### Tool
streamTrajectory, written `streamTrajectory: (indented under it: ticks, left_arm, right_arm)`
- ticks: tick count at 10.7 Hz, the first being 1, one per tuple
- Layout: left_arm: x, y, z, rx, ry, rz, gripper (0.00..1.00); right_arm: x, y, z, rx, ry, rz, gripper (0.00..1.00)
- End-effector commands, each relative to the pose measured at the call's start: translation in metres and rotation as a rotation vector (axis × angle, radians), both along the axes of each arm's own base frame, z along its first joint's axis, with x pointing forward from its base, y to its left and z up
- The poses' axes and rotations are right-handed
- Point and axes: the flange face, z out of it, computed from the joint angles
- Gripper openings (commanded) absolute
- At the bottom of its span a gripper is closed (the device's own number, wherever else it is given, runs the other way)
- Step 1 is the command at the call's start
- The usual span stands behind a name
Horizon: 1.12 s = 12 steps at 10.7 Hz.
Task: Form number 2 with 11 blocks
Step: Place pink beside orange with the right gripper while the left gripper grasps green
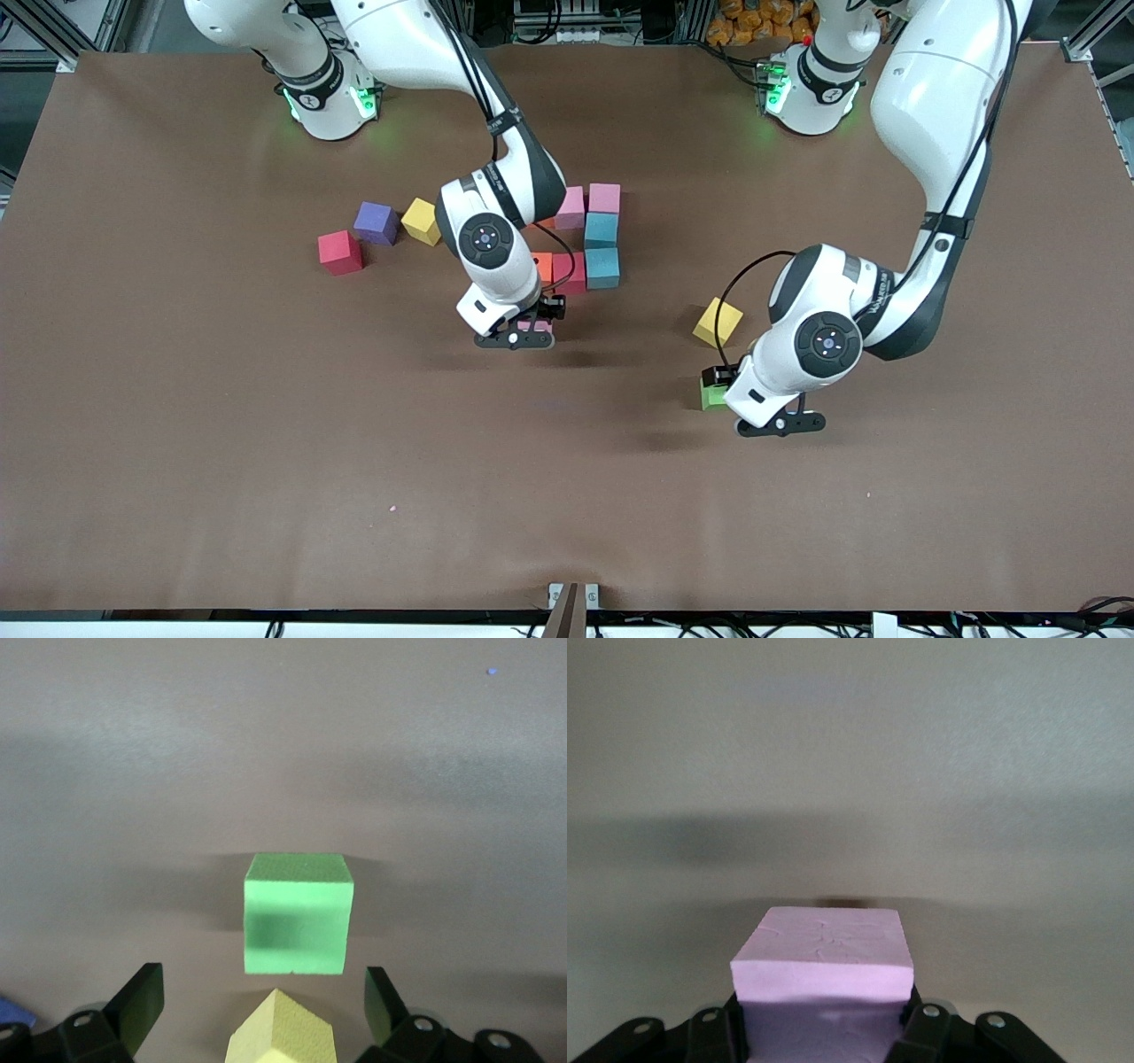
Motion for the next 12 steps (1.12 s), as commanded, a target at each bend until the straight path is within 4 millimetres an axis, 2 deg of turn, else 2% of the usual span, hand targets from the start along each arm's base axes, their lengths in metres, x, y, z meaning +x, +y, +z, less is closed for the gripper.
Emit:
streamTrajectory:
  ticks: [1, 6, 12]
  left_arm:
    - [0.008, -0.004, -0.010, -0.002, -0.029, -0.054, 1.00]
    - [0.015, -0.007, -0.029, -0.020, -0.043, -0.069, 1.00]
    - [0.013, -0.004, -0.053, 0.012, -0.028, -0.091, 1.00]
  right_arm:
    - [-0.004, 0.003, -0.002, 0.005, 0.012, -0.010, 0.25]
    - [-0.026, 0.008, -0.021, -0.046, 0.021, 0.043, 0.26]
    - [-0.035, 0.010, -0.029, -0.046, -0.003, 0.052, 0.26]
